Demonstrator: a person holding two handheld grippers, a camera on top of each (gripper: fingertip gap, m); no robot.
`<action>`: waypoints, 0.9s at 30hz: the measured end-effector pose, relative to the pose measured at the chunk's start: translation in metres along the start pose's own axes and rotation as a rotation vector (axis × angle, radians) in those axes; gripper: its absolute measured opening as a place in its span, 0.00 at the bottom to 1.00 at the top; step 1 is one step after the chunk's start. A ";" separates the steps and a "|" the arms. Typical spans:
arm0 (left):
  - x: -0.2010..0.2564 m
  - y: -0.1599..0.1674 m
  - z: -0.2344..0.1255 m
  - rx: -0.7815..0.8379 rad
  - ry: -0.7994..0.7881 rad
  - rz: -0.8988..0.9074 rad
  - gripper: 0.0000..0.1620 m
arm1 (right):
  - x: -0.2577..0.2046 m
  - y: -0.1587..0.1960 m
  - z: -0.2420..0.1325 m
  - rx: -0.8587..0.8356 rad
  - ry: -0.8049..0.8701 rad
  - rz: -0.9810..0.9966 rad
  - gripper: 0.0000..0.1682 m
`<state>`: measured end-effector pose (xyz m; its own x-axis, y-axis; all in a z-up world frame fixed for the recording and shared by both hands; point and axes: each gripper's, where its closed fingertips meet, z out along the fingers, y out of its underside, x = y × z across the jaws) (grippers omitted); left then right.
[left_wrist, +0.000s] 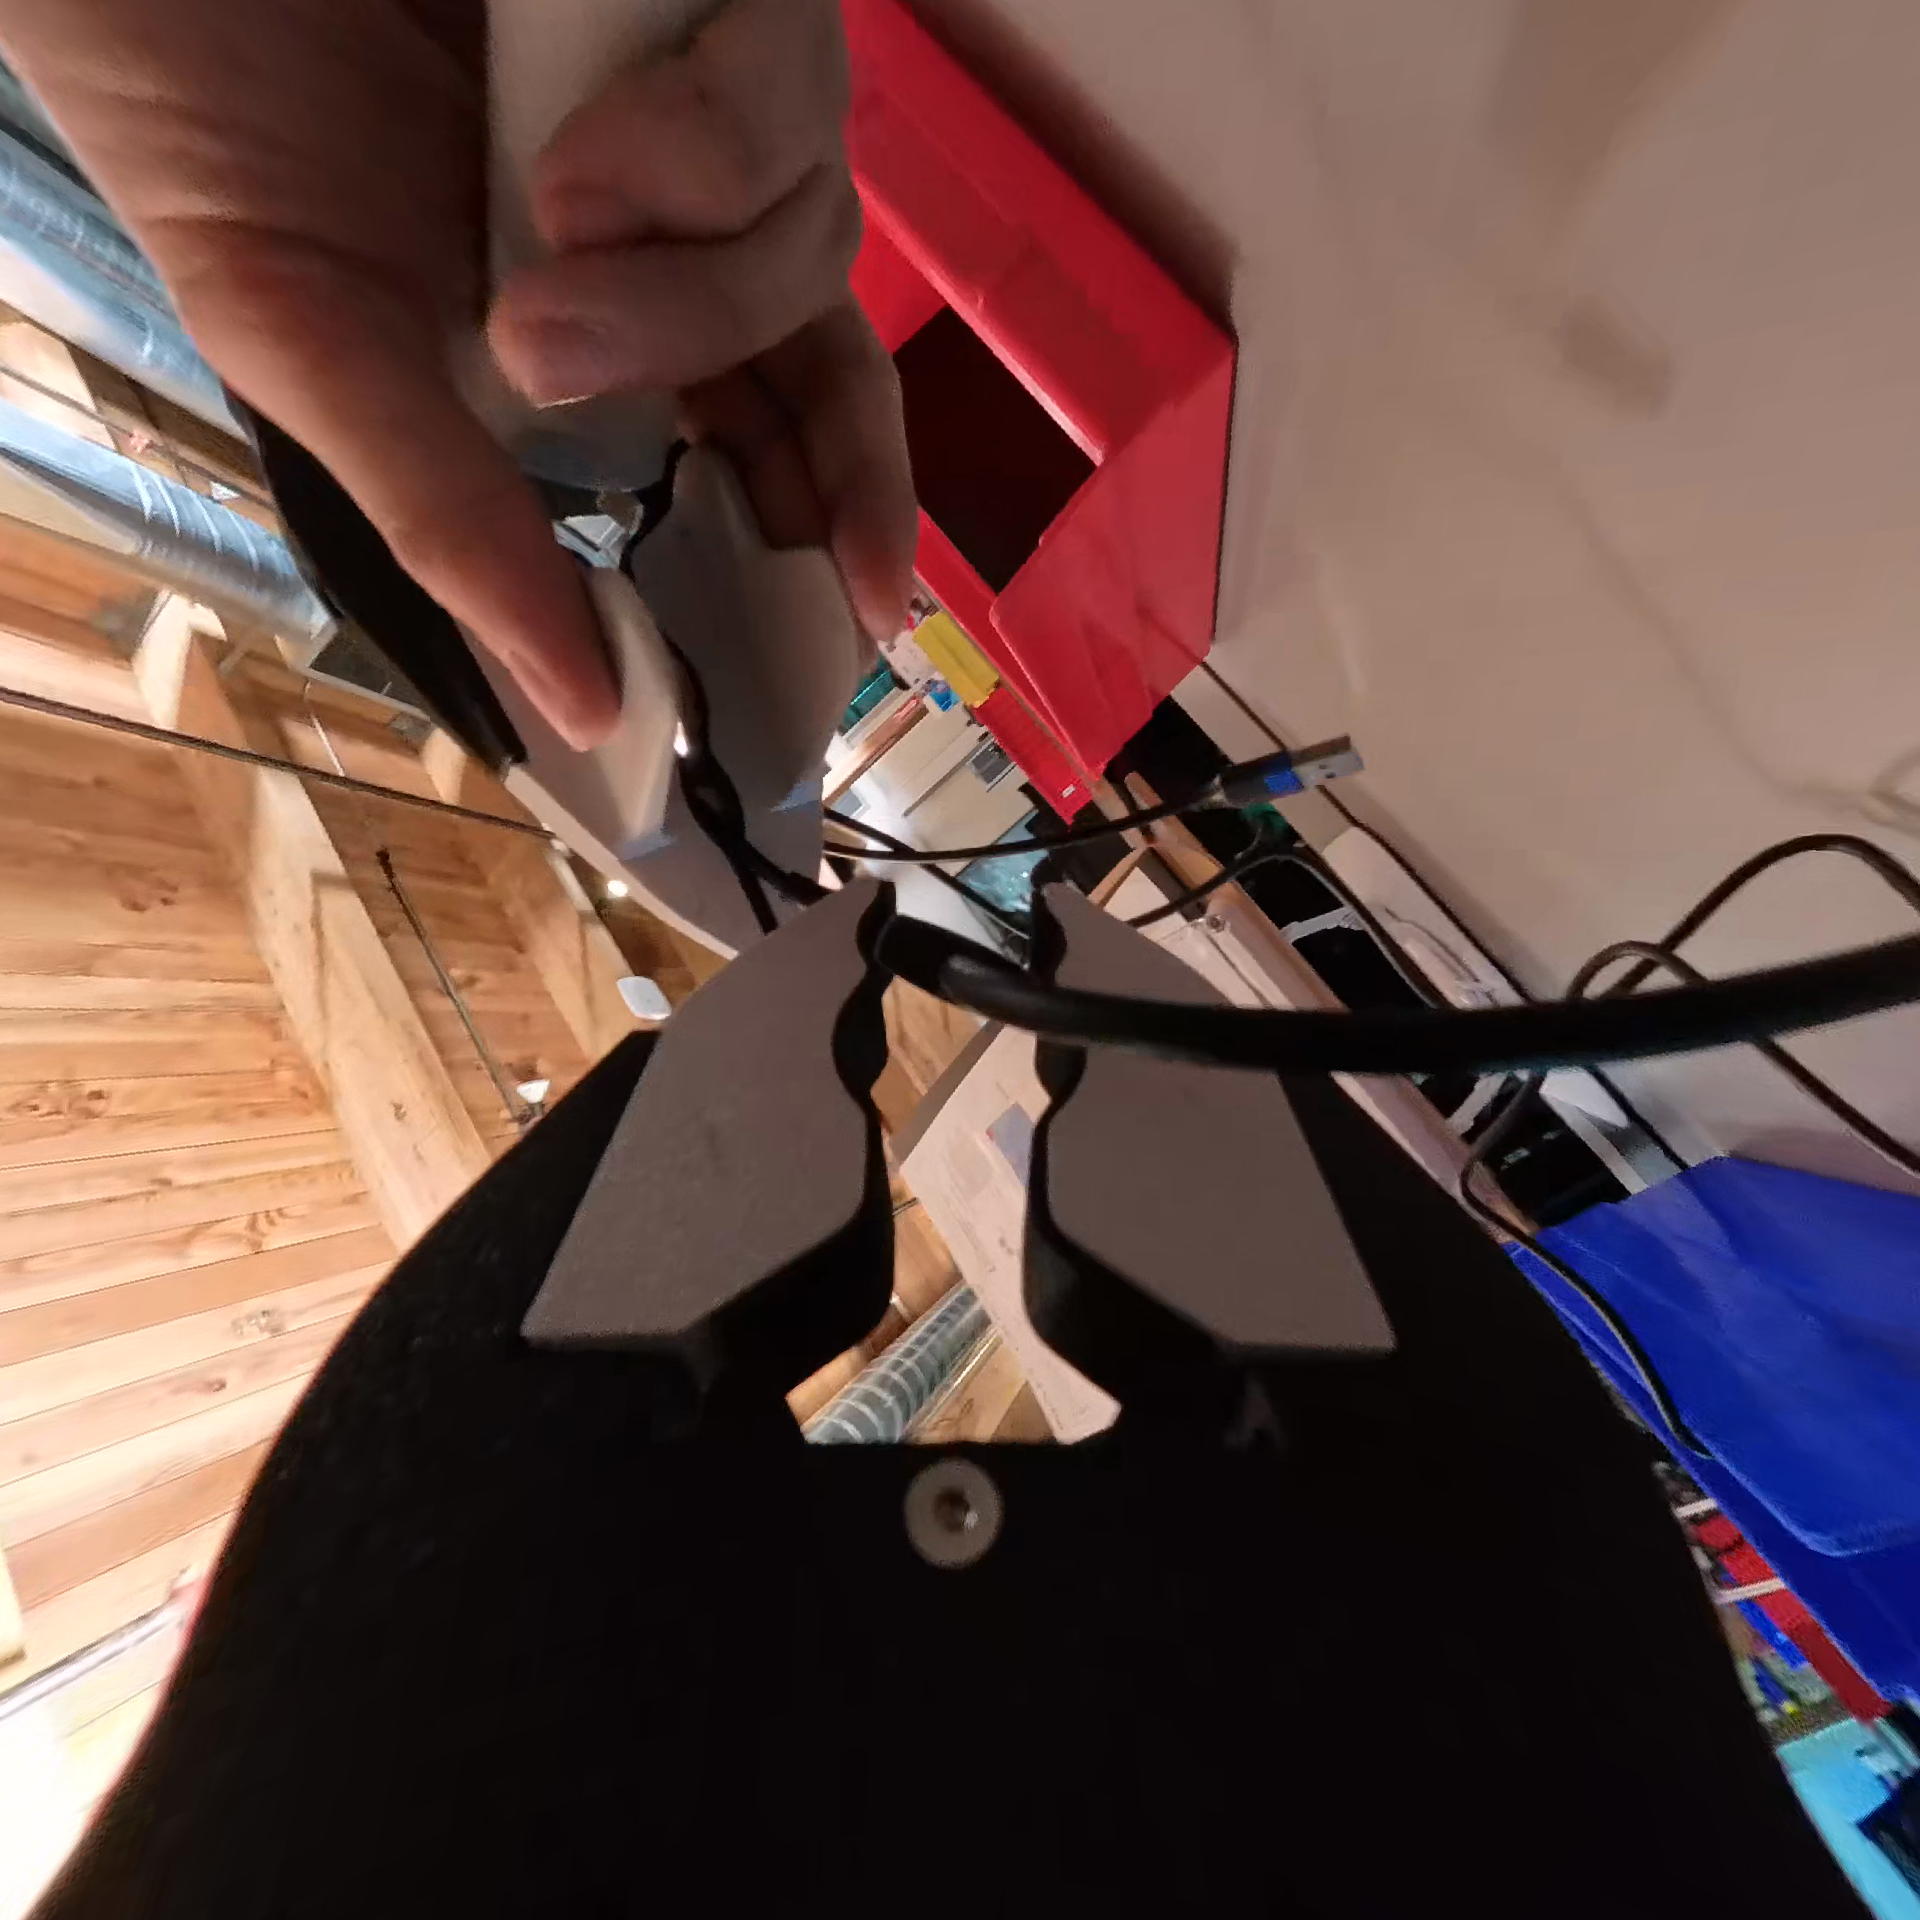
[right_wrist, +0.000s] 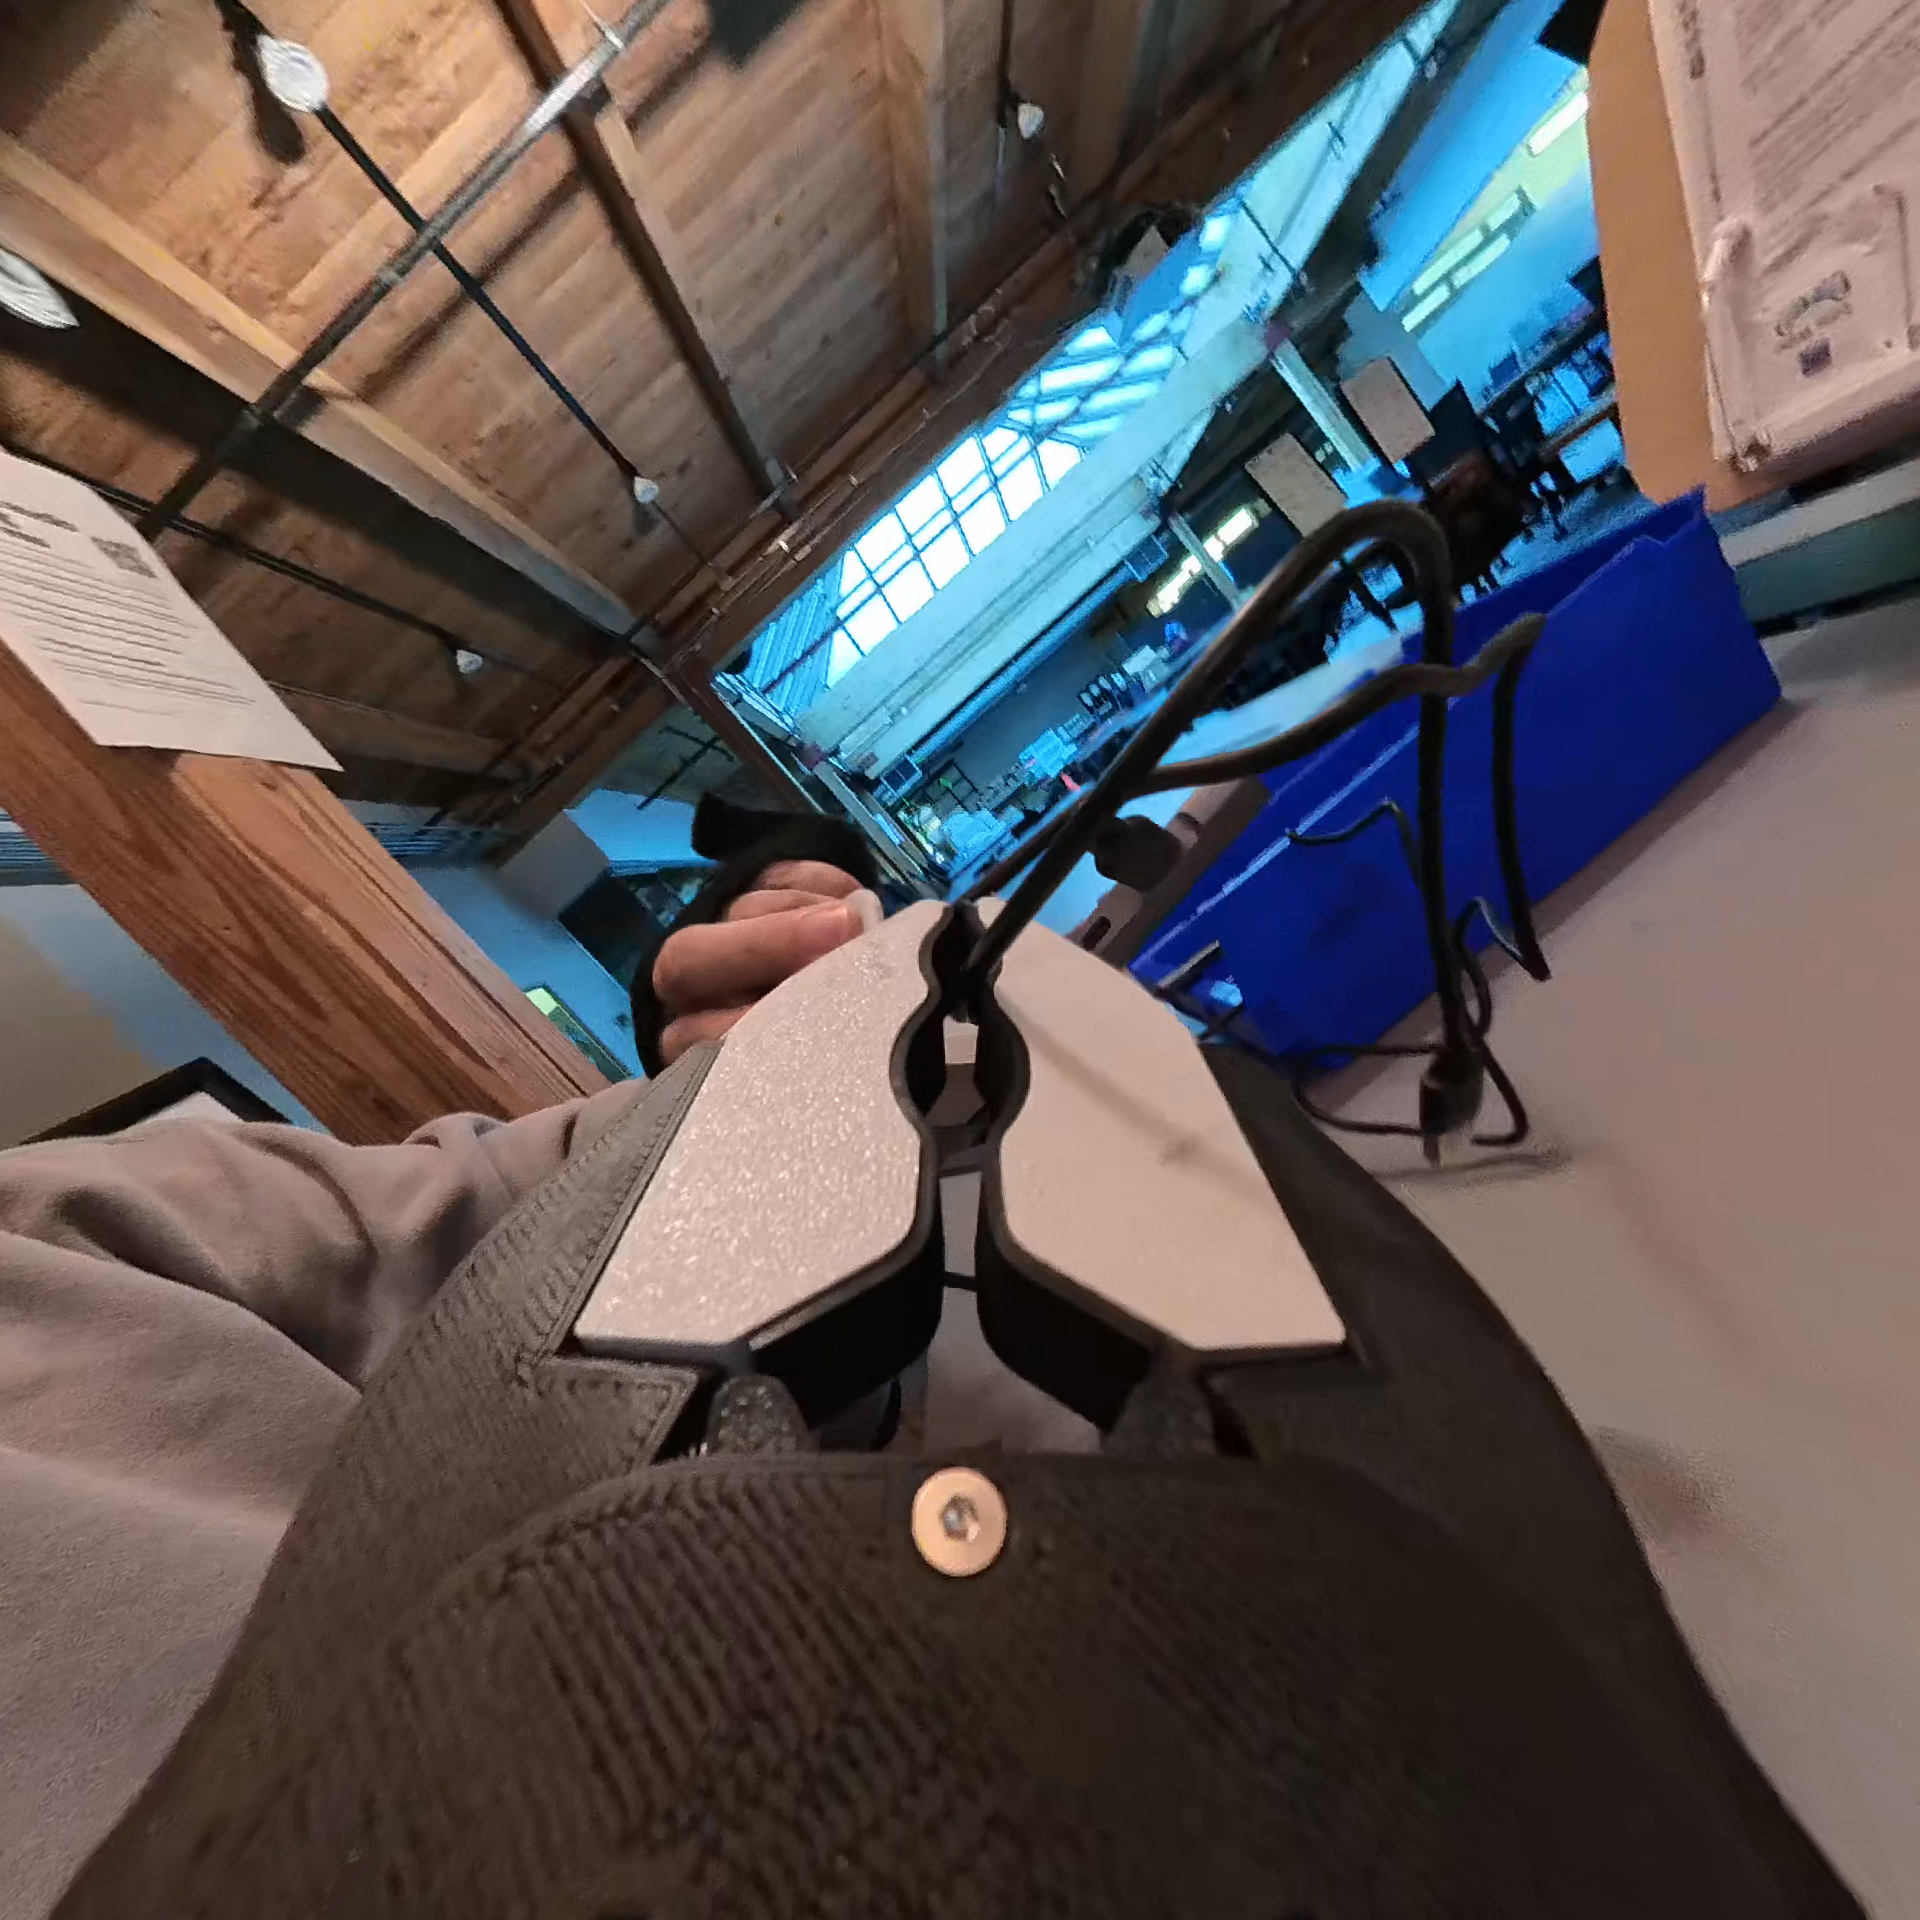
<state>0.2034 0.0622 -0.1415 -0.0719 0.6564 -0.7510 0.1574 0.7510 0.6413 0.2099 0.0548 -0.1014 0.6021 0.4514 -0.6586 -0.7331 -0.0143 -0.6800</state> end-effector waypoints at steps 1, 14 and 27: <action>0.002 -0.001 0.000 -0.012 -0.009 0.012 0.15 | 0.002 0.002 0.000 -0.016 0.012 0.038 0.00; 0.030 -0.008 0.008 0.033 0.167 0.272 0.14 | 0.048 0.040 -0.002 -0.174 0.276 0.101 0.19; 0.029 -0.005 0.012 0.003 0.101 0.305 0.14 | 0.042 0.032 0.003 -0.048 0.139 0.191 0.04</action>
<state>0.2126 0.0766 -0.1684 -0.1187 0.8553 -0.5043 0.1898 0.5181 0.8340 0.2108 0.0757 -0.1502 0.4940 0.3093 -0.8126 -0.8241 -0.1312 -0.5510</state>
